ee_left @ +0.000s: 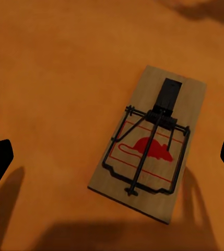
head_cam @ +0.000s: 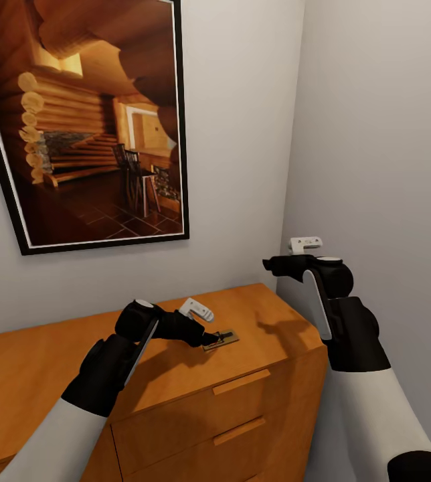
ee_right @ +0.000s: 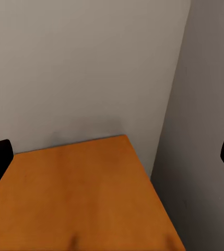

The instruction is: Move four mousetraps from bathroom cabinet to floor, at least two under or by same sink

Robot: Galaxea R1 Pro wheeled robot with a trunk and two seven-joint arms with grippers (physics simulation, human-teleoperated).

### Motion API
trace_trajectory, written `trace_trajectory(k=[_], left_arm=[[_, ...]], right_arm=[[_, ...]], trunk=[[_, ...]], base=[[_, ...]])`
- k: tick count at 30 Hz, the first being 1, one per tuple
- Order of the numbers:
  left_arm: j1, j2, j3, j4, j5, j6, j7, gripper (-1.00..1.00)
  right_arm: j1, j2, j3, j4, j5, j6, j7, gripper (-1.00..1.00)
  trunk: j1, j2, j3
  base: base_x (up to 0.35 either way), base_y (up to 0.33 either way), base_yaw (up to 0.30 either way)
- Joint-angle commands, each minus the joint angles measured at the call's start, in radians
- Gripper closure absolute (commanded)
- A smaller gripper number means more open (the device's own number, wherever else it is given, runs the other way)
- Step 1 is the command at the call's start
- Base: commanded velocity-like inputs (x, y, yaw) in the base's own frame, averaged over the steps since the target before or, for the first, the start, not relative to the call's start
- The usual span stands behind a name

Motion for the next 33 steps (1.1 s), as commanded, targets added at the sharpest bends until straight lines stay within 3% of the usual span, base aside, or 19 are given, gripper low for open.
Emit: trace_trajectory(k=[1,13,17,24,29,33], left_arm=[[-0.001,-0.001,0.0,-0.001,-0.012,0.003,-0.01,-1.0],[-0.001,-0.03,0.0,0.008,-0.045,0.004,-0.01,-1.0],[-0.001,-0.049,0.0,0.022,-0.073,0.004,-0.01,-1.0],[-0.002,-0.104,0.001,0.057,-0.173,0.004,-0.009,-1.0],[-0.002,-0.123,0.002,0.066,-0.217,0.005,-0.01,-1.0],[-0.002,-0.129,0.002,0.068,-0.232,0.006,-0.011,-1.0]], right_arm=[[-0.001,0.0,0.0,-0.001,-0.007,0.004,-0.007,-1.0],[-0.001,0.0,0.002,0.0,-0.007,0.004,-0.007,-1.0],[-0.001,0.001,0.002,0.0,-0.007,0.004,-0.008,-1.0],[-0.001,-0.001,0.002,0.0,-0.007,0.004,-0.008,-1.0],[-0.001,-0.001,0.002,0.0,-0.007,0.004,-0.008,-1.0],[-0.001,-0.001,0.002,0.0,-0.007,0.004,-0.008,-1.0]], trunk=[[0.0,-0.001,-0.001],[0.0,-0.001,-0.001],[0.0,-0.001,-0.001],[0.0,-0.001,-0.001],[0.0,-0.001,-0.001],[0.0,-0.001,-0.001]], base=[[0.0,0.0,0.0],[0.0,0.0,0.0],[0.0,0.0,0.0],[0.0,0.0,0.0],[0.0,0.0,0.0],[0.0,0.0,0.0]])
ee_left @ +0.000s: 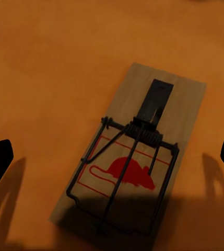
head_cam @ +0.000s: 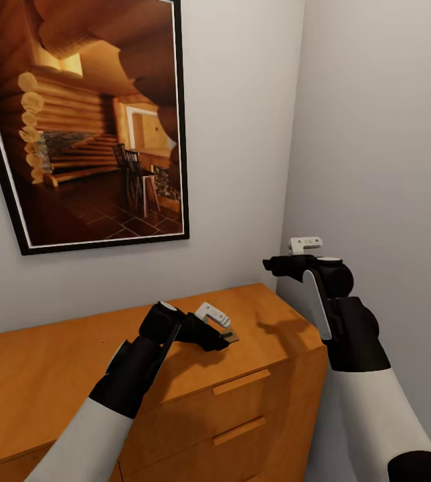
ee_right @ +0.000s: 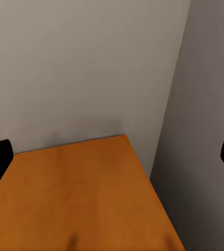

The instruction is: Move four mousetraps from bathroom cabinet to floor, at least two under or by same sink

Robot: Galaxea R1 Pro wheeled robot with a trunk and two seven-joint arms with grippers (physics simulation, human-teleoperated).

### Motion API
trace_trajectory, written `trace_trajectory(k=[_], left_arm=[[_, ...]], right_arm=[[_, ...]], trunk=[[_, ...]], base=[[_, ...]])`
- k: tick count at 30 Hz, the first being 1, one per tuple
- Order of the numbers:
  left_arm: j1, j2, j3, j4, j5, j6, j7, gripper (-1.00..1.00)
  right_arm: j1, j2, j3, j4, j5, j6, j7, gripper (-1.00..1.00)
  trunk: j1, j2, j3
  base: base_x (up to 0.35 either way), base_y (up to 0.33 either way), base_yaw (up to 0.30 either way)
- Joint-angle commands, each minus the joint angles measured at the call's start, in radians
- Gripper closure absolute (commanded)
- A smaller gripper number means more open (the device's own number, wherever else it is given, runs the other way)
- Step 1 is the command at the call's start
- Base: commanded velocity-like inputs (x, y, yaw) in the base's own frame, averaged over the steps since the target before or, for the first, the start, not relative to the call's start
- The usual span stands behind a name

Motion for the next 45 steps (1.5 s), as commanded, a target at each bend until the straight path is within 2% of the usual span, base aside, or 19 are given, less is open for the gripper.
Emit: trace_trajectory(k=[1,26,45], left_arm=[[-0.001,-0.002,0.0,-0.001,-0.014,0.003,-0.01,-1.0],[-0.001,-0.007,0.0,-0.003,-0.025,0.004,-0.01,-1.0],[-0.001,-0.008,0.001,-0.006,-0.026,0.004,-0.01,-1.0]], right_arm=[[-0.001,0.0,0.0,-0.001,-0.007,0.004,-0.007,-1.0],[-0.001,0.0,0.001,-0.002,0.004,0.004,-0.011,-1.0],[-0.001,0.001,0.0,-0.002,-0.002,0.004,-0.01,-1.0]], trunk=[[0.0,-0.001,-0.001],[0.0,-0.001,-0.001],[0.0,-0.001,-0.001]], base=[[0.0,0.0,0.0],[0.0,0.0,0.0],[0.0,0.0,0.0]])
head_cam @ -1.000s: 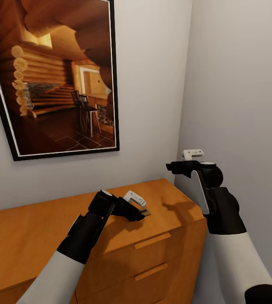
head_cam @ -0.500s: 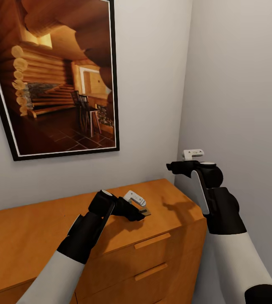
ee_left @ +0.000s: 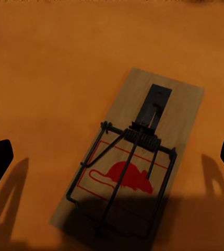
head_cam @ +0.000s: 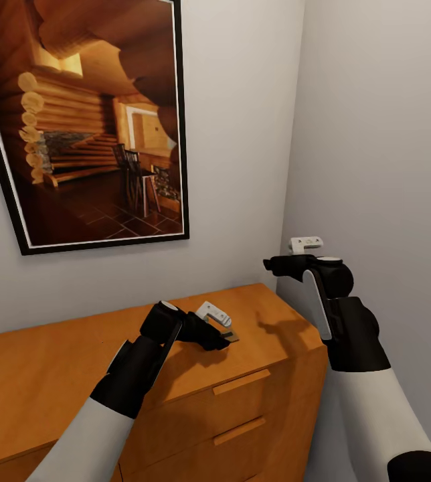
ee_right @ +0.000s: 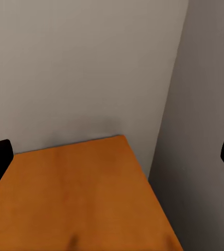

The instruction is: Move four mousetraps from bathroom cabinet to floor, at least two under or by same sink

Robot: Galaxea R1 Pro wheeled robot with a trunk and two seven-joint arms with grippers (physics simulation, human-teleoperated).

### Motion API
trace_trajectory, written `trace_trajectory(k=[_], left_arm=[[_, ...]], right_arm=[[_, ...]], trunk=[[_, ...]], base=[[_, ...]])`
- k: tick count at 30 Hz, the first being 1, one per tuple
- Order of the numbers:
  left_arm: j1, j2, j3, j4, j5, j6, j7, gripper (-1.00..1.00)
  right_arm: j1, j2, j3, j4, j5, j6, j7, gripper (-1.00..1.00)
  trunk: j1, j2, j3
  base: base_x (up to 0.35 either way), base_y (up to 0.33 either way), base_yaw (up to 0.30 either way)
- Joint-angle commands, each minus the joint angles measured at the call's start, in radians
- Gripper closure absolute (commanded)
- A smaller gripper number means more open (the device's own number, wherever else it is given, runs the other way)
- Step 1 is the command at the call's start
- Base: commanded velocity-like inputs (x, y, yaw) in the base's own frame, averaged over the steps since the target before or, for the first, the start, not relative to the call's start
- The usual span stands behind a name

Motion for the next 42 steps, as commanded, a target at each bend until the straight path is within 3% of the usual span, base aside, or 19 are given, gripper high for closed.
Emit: trace_trajectory(k=[1,16,42], left_arm=[[-0.001,0.0,0.0,-0.001,-0.011,0.003,-0.01,-1.0],[-0.032,-0.001,0.001,0.001,-0.016,0.012,-0.01,-1.0],[-0.036,-0.001,0.001,0.013,-0.019,0.014,-0.01,-1.0]], right_arm=[[-0.001,0.0,0.001,-0.001,-0.007,0.004,-0.007,-1.0],[-0.001,0.0,0.0,-0.001,-0.008,0.004,-0.007,-1.0],[-0.001,0.002,0.0,-0.001,-0.009,0.004,-0.007,-1.0]], trunk=[[0.0,-0.001,-0.001],[0.0,-0.001,-0.001],[0.0,-0.001,-0.001]], base=[[0.0,0.0,0.0],[0.0,0.0,0.0],[0.0,0.0,0.0]])
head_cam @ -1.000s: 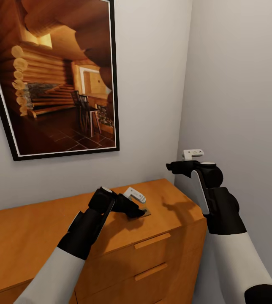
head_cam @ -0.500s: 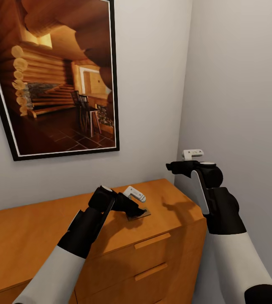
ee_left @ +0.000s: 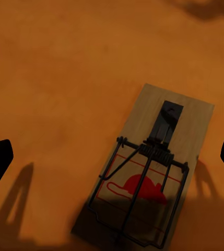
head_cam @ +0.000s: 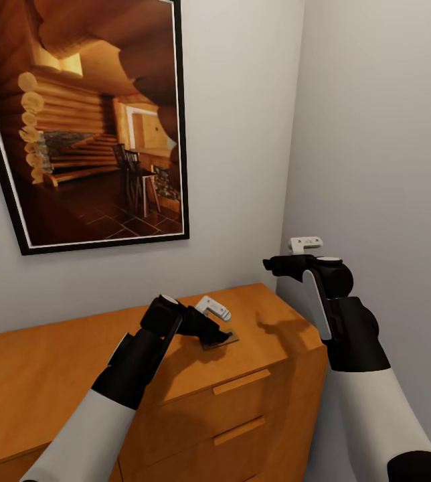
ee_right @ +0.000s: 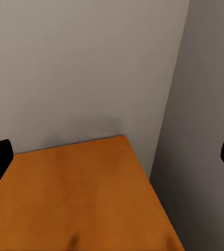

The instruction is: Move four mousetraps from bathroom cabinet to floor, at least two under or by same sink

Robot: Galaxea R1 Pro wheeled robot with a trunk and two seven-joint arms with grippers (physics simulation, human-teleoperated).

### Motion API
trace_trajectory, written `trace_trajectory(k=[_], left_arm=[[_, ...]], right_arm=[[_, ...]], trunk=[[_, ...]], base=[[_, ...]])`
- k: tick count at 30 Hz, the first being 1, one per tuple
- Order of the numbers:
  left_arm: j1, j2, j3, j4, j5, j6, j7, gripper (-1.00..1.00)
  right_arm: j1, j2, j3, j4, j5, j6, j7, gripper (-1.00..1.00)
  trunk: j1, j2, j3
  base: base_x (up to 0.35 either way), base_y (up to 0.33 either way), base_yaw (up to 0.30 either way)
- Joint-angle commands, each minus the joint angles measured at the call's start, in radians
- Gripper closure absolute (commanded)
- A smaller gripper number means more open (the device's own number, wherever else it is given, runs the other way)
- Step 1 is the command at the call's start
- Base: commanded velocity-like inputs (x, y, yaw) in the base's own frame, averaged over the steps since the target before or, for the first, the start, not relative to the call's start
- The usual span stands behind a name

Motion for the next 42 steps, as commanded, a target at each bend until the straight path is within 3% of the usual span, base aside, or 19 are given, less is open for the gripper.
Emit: trace_trajectory(k=[1,17,42], left_arm=[[-0.001,-0.001,0.0,0.002,-0.01,0.003,-0.01,-1.0],[-0.031,-0.007,0.0,0.067,-0.011,0.004,-0.011,-1.0],[-0.036,-0.012,0.0,0.067,-0.01,0.003,-0.009,-1.0]], right_arm=[[-0.001,0.0,0.001,-0.001,-0.007,0.004,-0.007,-1.0],[-0.001,0.0,0.001,-0.001,-0.007,0.004,-0.008,-1.0],[-0.001,-0.001,0.001,-0.001,-0.007,0.004,-0.009,-1.0]], trunk=[[0.0,-0.001,-0.001],[0.0,-0.001,-0.001],[0.0,-0.001,-0.001]], base=[[0.0,0.0,0.0],[0.0,0.0,0.0],[0.0,0.0,0.0]])
